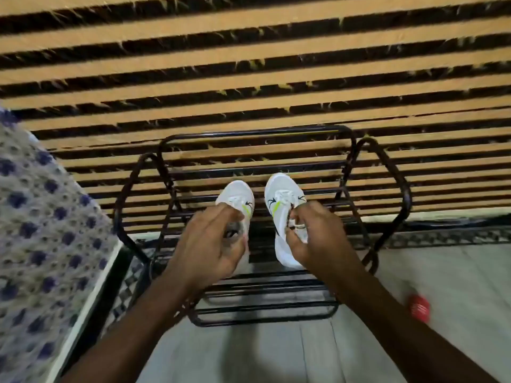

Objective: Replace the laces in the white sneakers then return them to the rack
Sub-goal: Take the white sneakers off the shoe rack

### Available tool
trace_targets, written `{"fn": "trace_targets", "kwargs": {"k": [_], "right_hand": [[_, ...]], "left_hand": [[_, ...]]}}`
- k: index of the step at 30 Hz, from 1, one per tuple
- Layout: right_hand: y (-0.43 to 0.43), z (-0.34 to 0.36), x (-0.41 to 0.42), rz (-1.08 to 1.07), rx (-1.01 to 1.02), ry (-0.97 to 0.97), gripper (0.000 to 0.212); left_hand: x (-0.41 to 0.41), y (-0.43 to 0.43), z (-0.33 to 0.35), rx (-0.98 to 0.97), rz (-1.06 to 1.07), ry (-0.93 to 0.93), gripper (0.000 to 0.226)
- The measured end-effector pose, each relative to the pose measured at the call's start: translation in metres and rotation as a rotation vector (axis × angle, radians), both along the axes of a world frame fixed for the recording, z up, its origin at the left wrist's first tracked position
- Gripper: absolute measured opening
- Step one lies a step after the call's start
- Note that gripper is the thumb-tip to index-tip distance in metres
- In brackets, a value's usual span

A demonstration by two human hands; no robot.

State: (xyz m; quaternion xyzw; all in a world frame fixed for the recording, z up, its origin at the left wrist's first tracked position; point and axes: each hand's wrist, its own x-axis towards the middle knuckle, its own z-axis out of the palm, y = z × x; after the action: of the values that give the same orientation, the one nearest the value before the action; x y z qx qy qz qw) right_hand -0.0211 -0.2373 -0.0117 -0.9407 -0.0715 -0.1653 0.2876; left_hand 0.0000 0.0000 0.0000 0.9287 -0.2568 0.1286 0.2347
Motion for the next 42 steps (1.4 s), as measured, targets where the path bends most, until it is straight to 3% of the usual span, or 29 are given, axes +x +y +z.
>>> {"fn": "trace_targets", "kwargs": {"k": [4, 6, 15, 22, 28, 32, 42], "right_hand": [[-0.003, -0.037, 0.016, 0.019, -0.288, -0.023, 0.041], [-0.003, -0.048, 0.019, 0.014, -0.422, -0.013, 0.046], [0.006, -0.045, -0.008, 0.017, -0.433, -0.076, 0.035], [0.019, -0.028, -0.076, 0.003, -0.404, -0.206, 0.030], [0.022, -0.008, -0.144, 0.009, -0.336, -0.268, 0.026], [0.019, 0.002, -0.190, 0.035, -0.283, -0.319, 0.036], [0.011, -0.012, -0.254, 0.280, -0.201, -0.113, 0.025]], "left_hand": [[0.019, 0.014, -0.042, 0.409, -0.005, -0.113, 0.048], [0.024, 0.016, -0.054, 0.478, -0.033, -0.161, 0.053], [0.006, 0.018, -0.055, 0.412, -0.047, -0.212, 0.036], [-0.059, 0.026, -0.040, 0.311, -0.086, -0.196, 0.047], [-0.121, 0.027, -0.016, 0.314, -0.145, -0.240, 0.041], [-0.166, 0.022, 0.003, 0.278, -0.200, -0.220, 0.039], [-0.231, 0.021, -0.014, 0.129, -0.345, 0.010, 0.033]]}}
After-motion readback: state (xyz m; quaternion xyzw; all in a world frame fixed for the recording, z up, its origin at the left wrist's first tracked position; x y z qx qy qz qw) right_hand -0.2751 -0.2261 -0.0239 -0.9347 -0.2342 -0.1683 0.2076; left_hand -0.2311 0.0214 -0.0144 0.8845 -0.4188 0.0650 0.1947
